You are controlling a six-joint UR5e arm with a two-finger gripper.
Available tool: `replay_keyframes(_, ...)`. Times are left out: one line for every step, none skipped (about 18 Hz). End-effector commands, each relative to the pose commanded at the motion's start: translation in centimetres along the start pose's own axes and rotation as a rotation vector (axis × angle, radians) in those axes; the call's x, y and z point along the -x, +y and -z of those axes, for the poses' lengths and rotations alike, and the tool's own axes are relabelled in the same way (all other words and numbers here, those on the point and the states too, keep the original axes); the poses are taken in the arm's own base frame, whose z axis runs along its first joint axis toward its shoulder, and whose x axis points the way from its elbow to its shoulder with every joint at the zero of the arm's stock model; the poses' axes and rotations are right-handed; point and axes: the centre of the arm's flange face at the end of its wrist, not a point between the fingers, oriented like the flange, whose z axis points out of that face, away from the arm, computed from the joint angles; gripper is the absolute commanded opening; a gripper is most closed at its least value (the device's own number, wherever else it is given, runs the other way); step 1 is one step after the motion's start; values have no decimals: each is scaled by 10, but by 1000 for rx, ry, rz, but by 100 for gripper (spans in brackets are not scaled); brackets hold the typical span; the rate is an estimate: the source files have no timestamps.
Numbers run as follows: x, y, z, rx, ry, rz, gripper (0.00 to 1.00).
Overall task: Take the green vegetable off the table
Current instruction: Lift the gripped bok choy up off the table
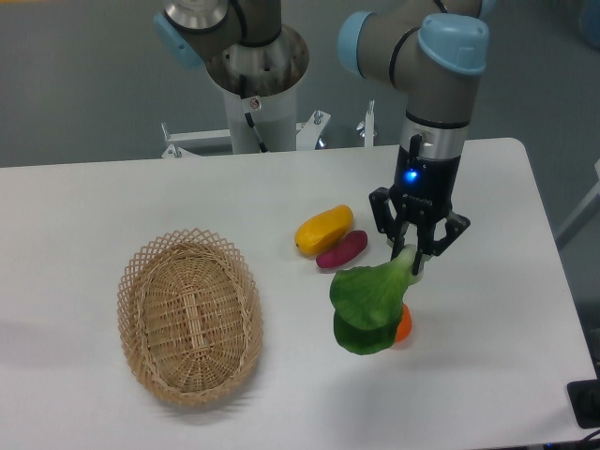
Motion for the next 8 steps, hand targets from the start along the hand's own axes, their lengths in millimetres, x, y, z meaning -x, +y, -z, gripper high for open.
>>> replay_keyframes(0, 0, 0, 0, 0, 0, 38)
replay_keyframes(1, -1, 1, -1, -3, -1, 38)
replay_keyframes(2, -1, 2, -1, -5, -1, 38)
replay_keyframes(2, -2, 2, -2, -5, 4, 38)
replay_keyframes(2, -3, 2, -2, -5, 9, 38)
replay_keyframes(2, -3, 3, -2, -6, 10, 38)
replay_keyframes(2, -3, 3, -2, -6, 10, 38)
replay_keyframes(2, -3, 3, -3, -8, 10, 38)
